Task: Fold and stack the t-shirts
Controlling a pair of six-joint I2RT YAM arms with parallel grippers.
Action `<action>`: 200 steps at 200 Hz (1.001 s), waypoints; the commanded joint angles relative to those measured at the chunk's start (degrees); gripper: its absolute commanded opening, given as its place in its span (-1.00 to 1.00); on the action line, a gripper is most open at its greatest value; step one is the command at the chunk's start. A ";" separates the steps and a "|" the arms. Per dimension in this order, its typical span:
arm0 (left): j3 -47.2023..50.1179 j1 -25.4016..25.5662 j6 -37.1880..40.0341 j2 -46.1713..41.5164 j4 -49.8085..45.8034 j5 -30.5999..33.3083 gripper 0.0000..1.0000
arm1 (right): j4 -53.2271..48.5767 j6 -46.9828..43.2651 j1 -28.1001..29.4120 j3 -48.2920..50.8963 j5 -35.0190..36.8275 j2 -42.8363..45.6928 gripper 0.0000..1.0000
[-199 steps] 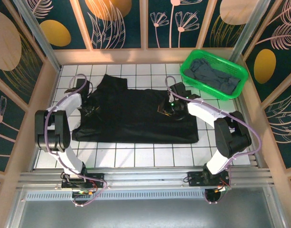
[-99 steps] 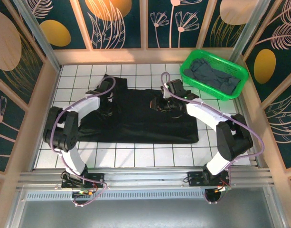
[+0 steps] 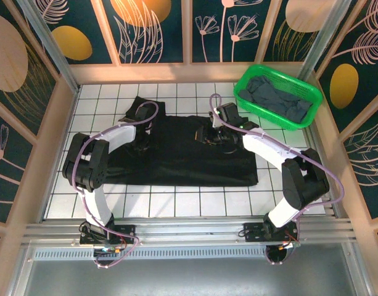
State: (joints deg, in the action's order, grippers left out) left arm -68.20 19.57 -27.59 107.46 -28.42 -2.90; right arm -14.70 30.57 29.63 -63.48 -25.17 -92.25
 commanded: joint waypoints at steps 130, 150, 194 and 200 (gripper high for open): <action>-2.31 3.86 3.01 0.94 -1.29 5.35 -1.00 | 0.74 0.72 -0.14 0.37 0.47 1.77 -0.36; -3.36 4.96 2.82 -0.50 -3.04 7.67 -1.00 | 0.81 0.73 -0.27 0.47 0.47 1.72 -0.36; -4.51 7.50 2.81 -1.42 -6.26 10.63 -1.00 | 0.99 0.80 -0.27 0.56 0.36 1.58 -0.36; -4.77 7.81 2.81 -1.52 -6.61 11.31 -1.00 | 1.00 0.81 -0.35 0.53 0.30 1.54 -0.36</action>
State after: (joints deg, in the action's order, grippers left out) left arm -70.96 25.98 -27.14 107.96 -31.46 5.13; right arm -14.72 30.74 29.58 -63.31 -25.15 -92.23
